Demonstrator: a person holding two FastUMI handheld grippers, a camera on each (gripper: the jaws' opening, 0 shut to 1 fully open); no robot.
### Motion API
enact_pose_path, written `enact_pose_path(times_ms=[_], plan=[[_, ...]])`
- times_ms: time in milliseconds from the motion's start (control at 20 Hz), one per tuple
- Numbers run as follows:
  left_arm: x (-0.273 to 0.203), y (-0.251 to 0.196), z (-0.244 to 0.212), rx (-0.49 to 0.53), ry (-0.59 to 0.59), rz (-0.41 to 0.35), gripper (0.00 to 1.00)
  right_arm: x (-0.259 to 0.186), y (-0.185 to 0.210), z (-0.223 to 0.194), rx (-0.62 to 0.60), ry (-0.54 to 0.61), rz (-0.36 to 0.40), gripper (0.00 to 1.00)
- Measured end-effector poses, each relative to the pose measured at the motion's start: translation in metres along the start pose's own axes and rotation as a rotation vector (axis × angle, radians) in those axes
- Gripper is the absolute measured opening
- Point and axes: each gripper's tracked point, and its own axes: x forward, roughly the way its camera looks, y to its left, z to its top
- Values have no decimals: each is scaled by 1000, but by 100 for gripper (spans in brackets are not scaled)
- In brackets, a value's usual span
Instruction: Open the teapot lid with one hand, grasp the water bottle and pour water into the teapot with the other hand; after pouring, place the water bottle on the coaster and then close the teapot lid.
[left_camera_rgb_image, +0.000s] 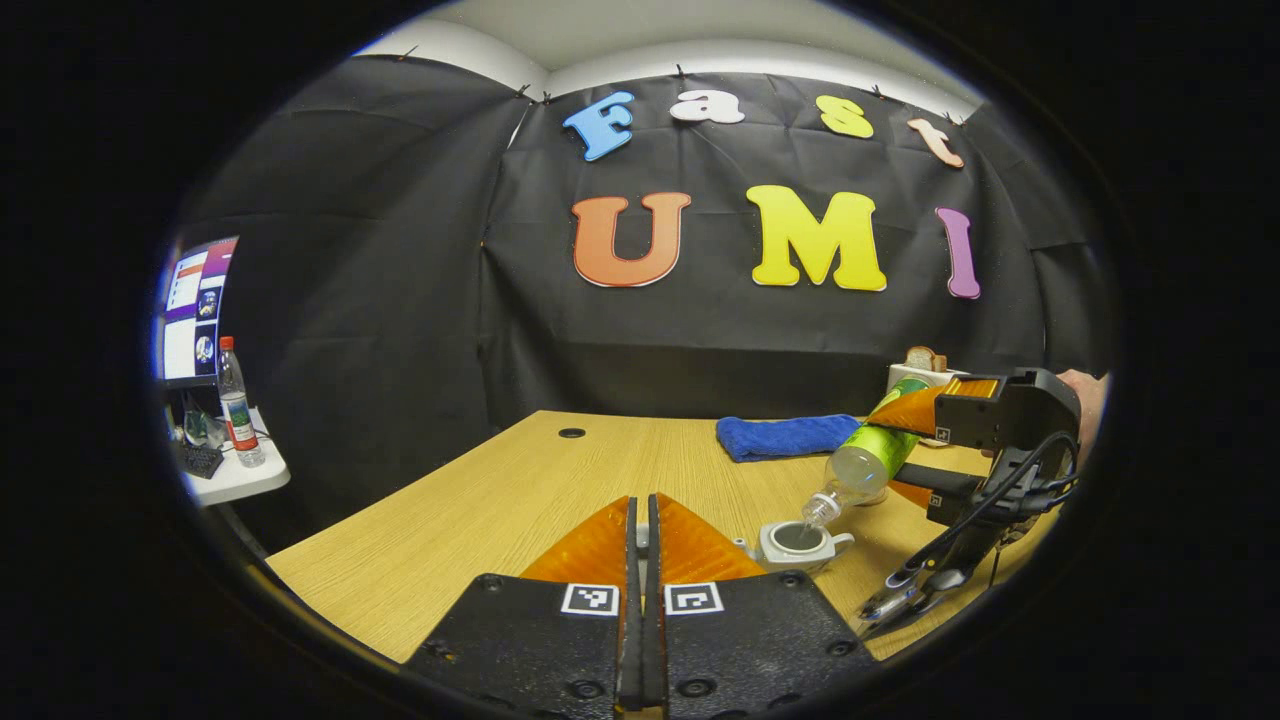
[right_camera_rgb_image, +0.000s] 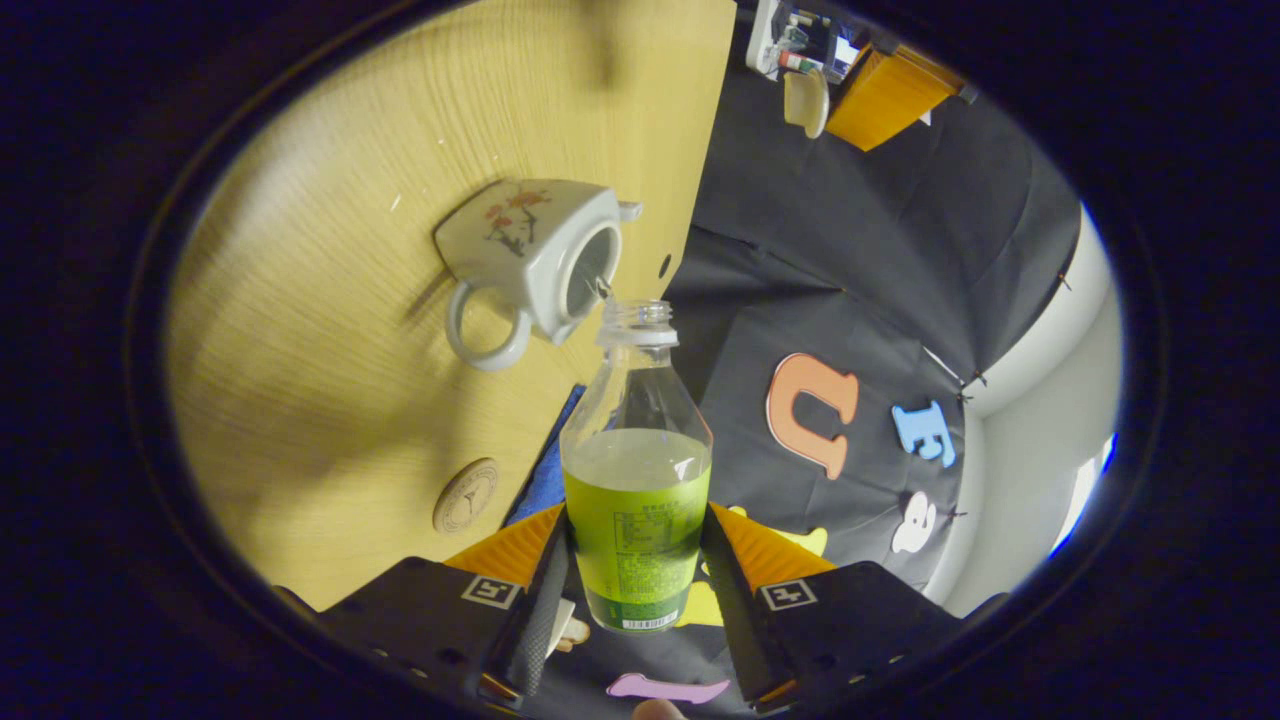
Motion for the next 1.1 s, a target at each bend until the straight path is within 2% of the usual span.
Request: enact_pose_path(times_ms=[500,1100], plan=[[0,3,-4,-11,8,-3,2,4,-13,9,-101,-13,-29,71],[-2,7,-2,-7,9,-3,2,3,-19,12,-137,-17,-38,72]])
